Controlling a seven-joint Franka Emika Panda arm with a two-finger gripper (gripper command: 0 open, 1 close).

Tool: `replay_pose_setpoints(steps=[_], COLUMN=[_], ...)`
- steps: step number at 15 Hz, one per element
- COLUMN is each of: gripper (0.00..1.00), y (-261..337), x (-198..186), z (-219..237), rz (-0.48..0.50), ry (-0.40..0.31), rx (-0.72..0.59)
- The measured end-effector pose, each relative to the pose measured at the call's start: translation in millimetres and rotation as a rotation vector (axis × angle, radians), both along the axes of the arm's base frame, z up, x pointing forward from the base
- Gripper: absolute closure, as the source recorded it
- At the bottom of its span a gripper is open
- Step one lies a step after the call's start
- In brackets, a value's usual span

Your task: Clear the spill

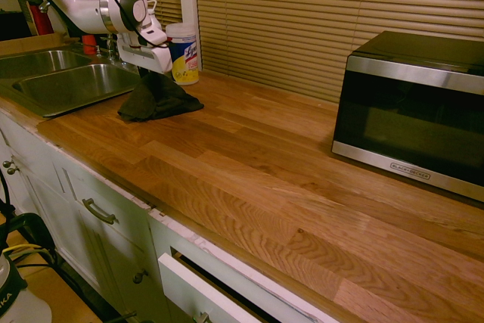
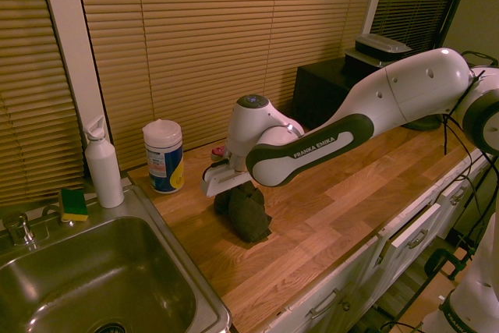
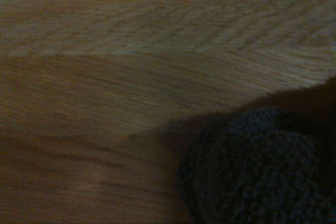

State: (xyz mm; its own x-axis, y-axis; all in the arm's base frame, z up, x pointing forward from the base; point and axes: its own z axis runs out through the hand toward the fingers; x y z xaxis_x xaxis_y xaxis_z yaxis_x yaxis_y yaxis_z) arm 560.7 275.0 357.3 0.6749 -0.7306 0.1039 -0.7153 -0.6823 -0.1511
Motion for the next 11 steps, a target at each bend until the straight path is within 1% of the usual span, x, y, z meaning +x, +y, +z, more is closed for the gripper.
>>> replay_pose_setpoints(steps=[6, 11], gripper=[0.00, 0.00], y=[2.9, 3.2], x=[3.8, -11.4], z=[21.7, 80.8], rz=[-0.001, -0.012], ry=[-0.010, -0.068], rx=[-0.001, 0.008])
